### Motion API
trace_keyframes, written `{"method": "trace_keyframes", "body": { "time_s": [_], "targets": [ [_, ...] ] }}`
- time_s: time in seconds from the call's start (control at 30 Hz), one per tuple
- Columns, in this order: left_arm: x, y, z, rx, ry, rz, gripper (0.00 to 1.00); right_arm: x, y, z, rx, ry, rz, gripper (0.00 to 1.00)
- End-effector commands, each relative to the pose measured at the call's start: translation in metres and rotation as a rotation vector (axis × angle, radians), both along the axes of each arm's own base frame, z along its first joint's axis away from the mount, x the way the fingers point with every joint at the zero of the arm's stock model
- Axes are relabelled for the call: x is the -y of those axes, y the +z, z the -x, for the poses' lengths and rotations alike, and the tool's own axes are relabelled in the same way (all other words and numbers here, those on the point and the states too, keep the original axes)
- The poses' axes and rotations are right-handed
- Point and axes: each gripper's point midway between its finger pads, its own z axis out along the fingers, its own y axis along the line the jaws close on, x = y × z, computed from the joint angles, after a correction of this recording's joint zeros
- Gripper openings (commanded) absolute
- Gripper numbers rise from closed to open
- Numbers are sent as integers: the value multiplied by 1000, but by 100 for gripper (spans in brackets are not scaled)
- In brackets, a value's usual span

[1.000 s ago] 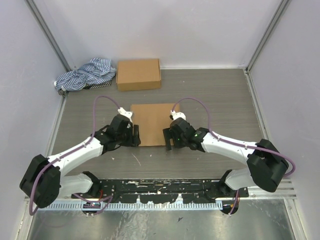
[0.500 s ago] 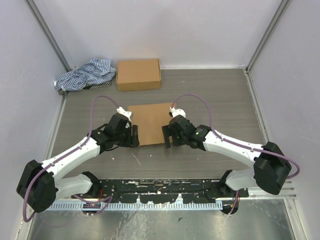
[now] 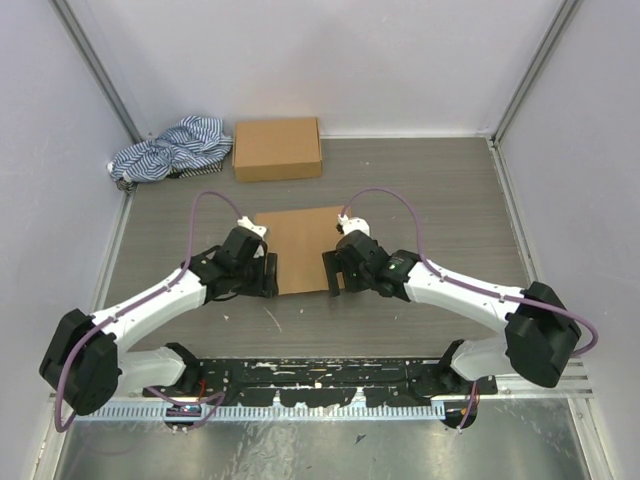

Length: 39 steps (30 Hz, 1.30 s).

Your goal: Fold the paper box

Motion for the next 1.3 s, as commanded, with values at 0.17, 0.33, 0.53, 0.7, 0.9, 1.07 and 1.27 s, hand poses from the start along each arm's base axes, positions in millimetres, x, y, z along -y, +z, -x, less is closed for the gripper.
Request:
{"method": "trace_keyframes", "body": {
  "time_s": [0.17,0.33,0.53,0.7,0.9,1.07,1.27],
  "targets": [
    [8,1,-9,18,-4,9,67,-7,-6,-15,49,-31,4,90],
    [1,0,-17,46,26,-30,66,-3,-19,-19,46,-58,38,87],
    [-5,-14,-31,76,81,-82,62,0,-37,-26,52,-84,86,69],
    [-12,-22,-41,128,137,-112,57,2,-38,-28,54,-95,106,58],
    [-13,-2,-39,172,143,-78,56,2,0,-14,57,-45,52,66],
    [-24,23,-30,191,165,-77,56,-8,66,-18,147,6,-48,83],
    [-15,27,-15,145,127,-10,7,-50,127,-100,248,39,-92,19]
  ]
}}
